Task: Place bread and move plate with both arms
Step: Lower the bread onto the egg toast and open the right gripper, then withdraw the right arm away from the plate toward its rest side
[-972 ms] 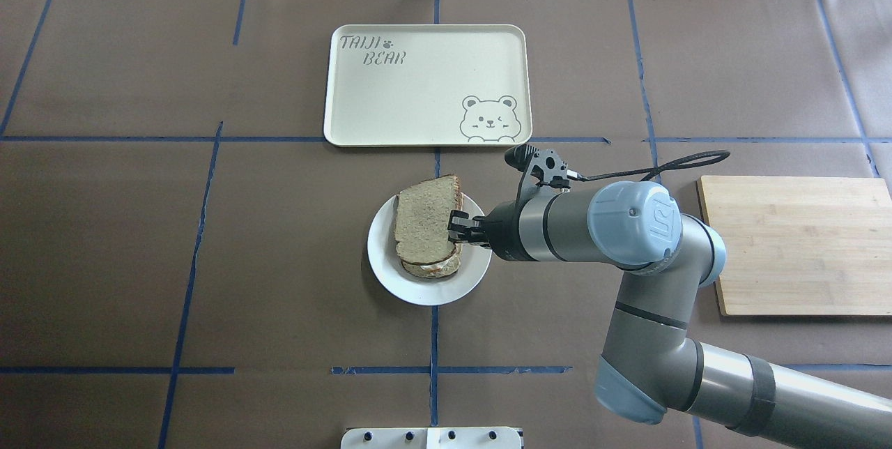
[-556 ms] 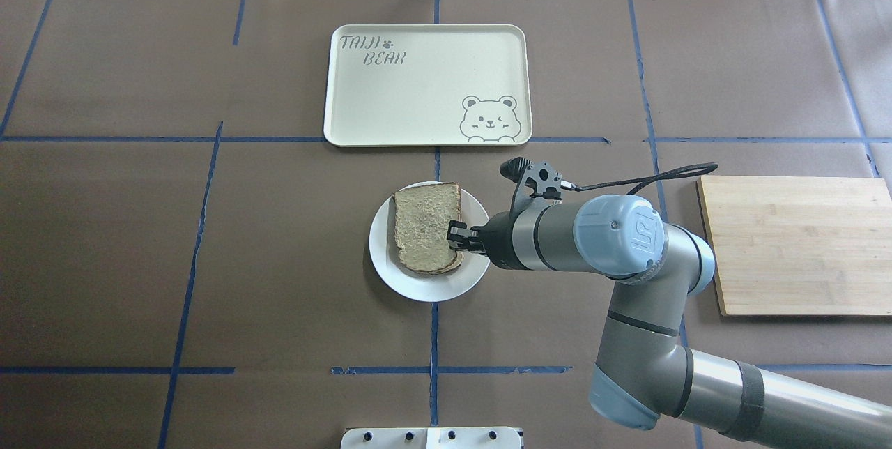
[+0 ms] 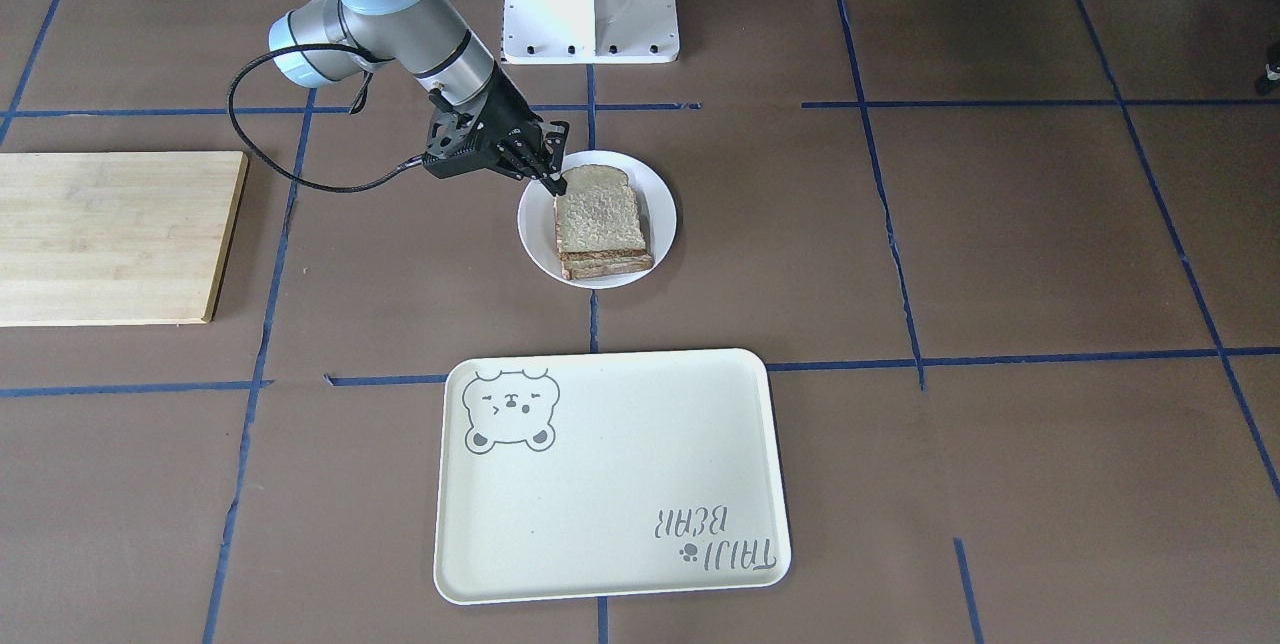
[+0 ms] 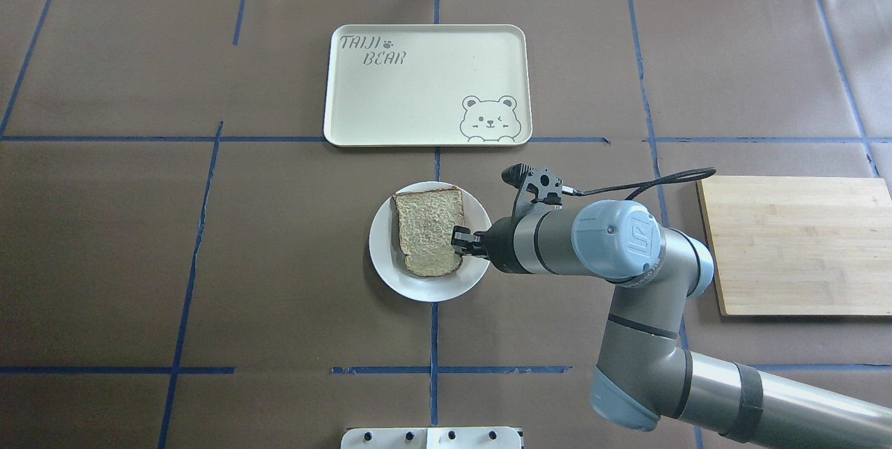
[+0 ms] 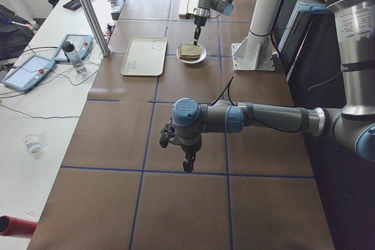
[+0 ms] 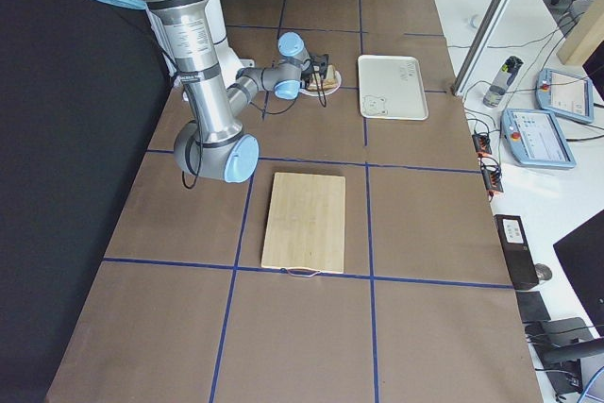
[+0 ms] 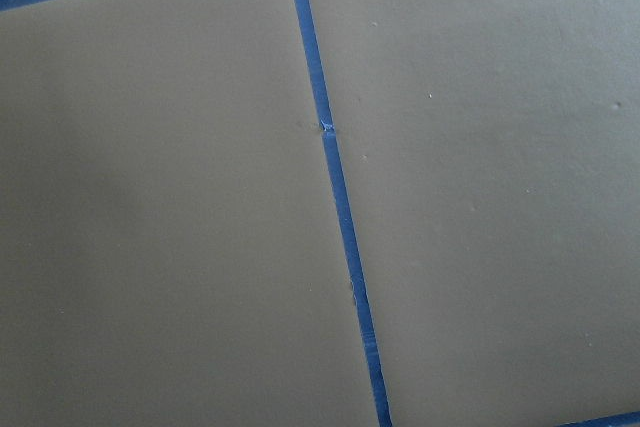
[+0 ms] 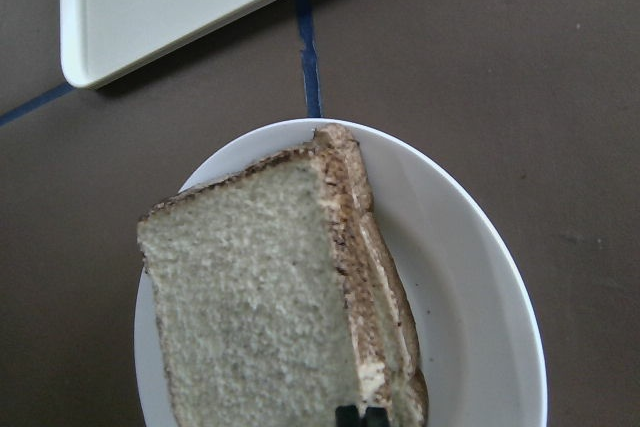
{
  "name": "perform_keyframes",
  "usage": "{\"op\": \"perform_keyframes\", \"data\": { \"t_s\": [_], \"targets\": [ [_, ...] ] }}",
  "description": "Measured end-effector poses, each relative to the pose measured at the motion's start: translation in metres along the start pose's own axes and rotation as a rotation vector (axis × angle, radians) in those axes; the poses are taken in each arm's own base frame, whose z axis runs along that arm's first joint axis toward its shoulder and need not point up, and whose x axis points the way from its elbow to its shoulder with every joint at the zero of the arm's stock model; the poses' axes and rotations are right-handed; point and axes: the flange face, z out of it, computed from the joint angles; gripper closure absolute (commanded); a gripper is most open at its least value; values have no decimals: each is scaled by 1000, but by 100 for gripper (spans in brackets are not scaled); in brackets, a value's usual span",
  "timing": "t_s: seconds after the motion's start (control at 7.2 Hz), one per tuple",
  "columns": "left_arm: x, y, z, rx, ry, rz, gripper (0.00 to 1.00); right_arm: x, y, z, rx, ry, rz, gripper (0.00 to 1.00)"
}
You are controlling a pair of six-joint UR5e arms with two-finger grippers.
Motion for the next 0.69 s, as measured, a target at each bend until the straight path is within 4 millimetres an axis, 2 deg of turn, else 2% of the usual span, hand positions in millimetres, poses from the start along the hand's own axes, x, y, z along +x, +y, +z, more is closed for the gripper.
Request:
{"op": "perform_keyframes", "data": {
  "t_s": [0.14, 0.28, 0.69],
  "targets": [
    [0, 0, 0, 0, 0, 0, 0, 0, 0, 0, 0, 0, 0, 22],
    [0, 0, 0, 1, 0, 0, 0, 0, -1, 0, 1, 1, 1, 0],
    [1, 0, -1, 1, -4, 1, 0, 3, -16, -4, 9, 22, 11, 0]
  ]
}}
